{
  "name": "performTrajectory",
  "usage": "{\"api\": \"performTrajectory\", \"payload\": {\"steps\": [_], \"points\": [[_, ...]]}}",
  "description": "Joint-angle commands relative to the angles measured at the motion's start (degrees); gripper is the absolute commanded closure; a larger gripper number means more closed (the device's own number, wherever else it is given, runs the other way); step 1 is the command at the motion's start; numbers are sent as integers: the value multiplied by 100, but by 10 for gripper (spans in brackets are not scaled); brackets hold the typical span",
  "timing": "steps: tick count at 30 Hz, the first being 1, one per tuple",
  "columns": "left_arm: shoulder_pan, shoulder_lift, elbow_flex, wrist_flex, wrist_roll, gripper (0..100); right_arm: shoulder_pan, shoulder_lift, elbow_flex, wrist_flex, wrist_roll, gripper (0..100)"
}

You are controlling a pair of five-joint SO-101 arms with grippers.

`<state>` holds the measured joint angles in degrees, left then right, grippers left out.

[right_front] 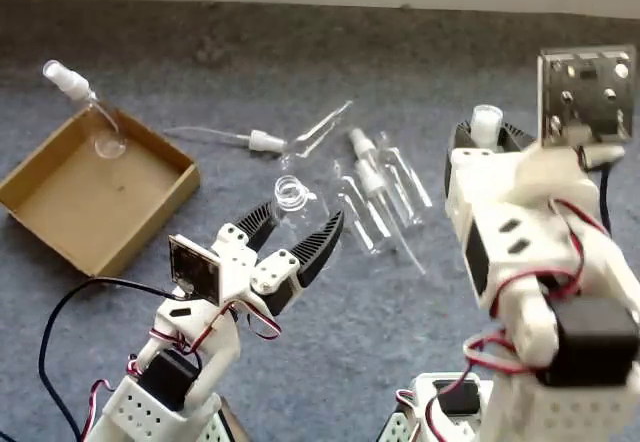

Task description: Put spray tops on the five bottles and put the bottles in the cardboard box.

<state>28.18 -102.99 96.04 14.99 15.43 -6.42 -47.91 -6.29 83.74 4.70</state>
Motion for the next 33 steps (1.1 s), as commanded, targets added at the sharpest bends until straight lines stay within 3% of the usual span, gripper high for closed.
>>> {"api": "performTrajectory", "payload": {"steps": [1,6,9,13,21,25,33], "points": [[382,-101,110,35,-738,941,-453,-391,-356,-13,-70,954],[1297,-101,110,475,-1081,942,-1376,-708,-365,-198,-70,954],[1455,-101,110,563,-1275,942,-1552,-980,-321,-734,-316,954],[1437,-101,110,651,-1292,943,-1560,-1200,-321,-936,-985,954],[1499,-101,110,826,-1275,944,-1578,-1569,-330,-945,-1125,954],[1754,-101,110,905,-1292,943,-1578,-1798,-321,-945,-1873,954],[2308,-101,110,905,-1292,943,-1578,-1895,-66,-884,-1916,954]]}}
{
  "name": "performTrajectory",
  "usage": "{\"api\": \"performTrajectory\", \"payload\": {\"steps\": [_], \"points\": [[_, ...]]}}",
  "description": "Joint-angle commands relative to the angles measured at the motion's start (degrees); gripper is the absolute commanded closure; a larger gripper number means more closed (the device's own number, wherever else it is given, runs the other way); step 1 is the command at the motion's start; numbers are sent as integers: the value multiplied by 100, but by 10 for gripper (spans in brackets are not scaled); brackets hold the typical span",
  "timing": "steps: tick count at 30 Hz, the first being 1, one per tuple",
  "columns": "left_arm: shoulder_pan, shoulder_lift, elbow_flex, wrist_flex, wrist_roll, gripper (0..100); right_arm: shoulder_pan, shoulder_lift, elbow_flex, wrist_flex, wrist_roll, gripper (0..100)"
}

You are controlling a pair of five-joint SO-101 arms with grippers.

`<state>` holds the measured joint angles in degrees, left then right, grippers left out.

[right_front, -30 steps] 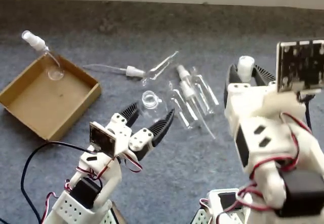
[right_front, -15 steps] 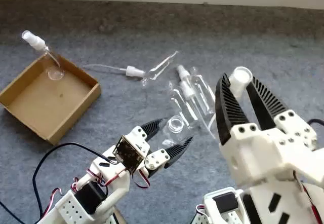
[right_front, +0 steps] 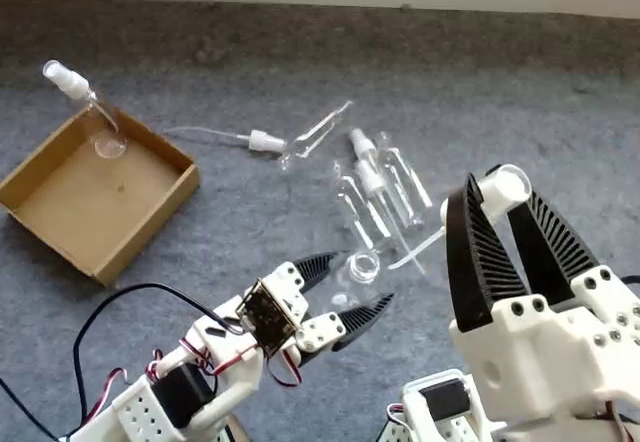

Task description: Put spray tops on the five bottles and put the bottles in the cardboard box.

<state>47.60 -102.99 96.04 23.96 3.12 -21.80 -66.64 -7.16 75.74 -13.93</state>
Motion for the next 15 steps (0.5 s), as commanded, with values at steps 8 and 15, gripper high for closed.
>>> {"api": "performTrajectory", "payload": {"steps": [8,15], "points": [[602,-101,110,9,-62,944,-40,-31,910,-101,-53,954],[567,-101,110,0,-70,944,-40,-31,1007,-75,-97,954]]}}
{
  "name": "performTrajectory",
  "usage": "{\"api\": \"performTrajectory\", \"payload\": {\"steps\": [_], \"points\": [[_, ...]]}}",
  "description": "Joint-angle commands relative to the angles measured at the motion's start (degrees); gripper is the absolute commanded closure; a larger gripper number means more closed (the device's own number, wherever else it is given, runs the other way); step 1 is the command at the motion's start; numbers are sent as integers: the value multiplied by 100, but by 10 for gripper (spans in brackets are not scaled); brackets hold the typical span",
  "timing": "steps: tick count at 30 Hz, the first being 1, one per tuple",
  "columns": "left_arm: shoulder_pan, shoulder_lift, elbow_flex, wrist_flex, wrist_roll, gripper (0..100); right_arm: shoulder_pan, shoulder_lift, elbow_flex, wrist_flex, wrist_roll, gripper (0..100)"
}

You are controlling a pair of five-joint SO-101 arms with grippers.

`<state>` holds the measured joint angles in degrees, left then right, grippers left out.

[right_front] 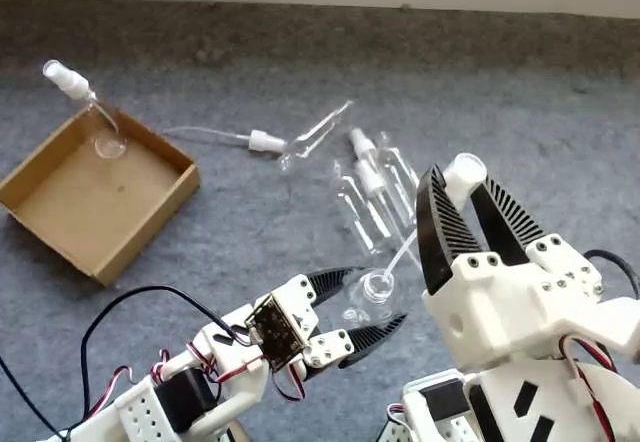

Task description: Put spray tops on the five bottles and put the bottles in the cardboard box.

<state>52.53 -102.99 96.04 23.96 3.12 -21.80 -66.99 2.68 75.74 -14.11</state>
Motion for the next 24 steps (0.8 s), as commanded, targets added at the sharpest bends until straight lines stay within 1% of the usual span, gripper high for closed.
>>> {"api": "performTrajectory", "payload": {"steps": [1,4,7,10,14,17,20,22,24], "points": [[75,-101,110,0,-70,944,-40,4,22,-75,-79,954],[75,-101,110,-26,-70,944,-180,4,13,127,-79,954],[75,-101,110,-35,-70,944,-822,4,13,435,-35,954],[75,-101,110,-26,-70,944,-1191,4,22,673,35,954],[75,-101,110,-26,-70,944,-1235,4,22,936,712,954],[75,-101,110,-26,-70,944,-1244,4,31,1165,809,954],[75,-101,110,-26,-70,944,-1244,4,374,1182,826,954],[75,-101,110,-26,-70,944,-1244,-66,778,1051,897,954],[75,-101,110,-26,-70,944,-1218,-286,1226,760,1125,954]]}}
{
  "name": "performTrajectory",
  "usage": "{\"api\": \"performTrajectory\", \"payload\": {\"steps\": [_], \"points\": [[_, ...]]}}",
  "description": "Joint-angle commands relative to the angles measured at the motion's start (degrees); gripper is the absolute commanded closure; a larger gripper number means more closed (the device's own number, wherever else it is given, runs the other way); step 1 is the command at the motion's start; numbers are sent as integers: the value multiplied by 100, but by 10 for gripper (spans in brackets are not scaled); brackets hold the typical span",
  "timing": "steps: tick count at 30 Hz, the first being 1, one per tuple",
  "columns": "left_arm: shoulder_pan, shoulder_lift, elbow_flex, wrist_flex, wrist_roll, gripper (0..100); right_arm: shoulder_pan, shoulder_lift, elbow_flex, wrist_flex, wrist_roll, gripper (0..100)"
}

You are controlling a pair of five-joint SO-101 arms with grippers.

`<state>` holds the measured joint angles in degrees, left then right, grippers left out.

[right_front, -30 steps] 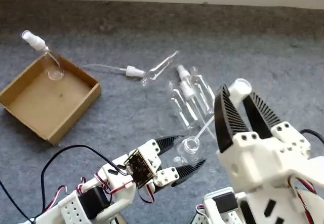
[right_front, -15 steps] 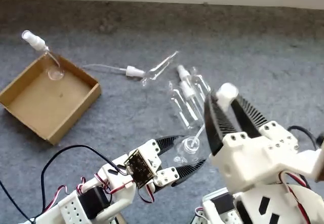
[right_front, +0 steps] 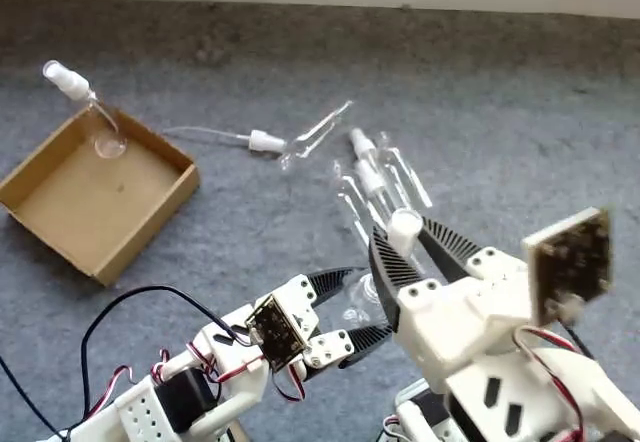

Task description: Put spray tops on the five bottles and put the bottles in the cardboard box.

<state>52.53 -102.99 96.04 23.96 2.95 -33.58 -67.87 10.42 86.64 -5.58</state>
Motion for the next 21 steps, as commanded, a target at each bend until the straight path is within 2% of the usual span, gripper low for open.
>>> {"api": "performTrajectory", "payload": {"steps": [1,5,11,21], "points": [[66,-101,110,-26,-53,944,-48,-382,681,-488,334,954],[66,-110,110,-35,-53,944,-40,-1226,1613,-910,396,954],[66,-110,110,-35,-53,944,-31,-2053,2730,-963,413,954],[66,-110,110,-35,-53,944,-31,-2281,2976,-479,501,954]]}}
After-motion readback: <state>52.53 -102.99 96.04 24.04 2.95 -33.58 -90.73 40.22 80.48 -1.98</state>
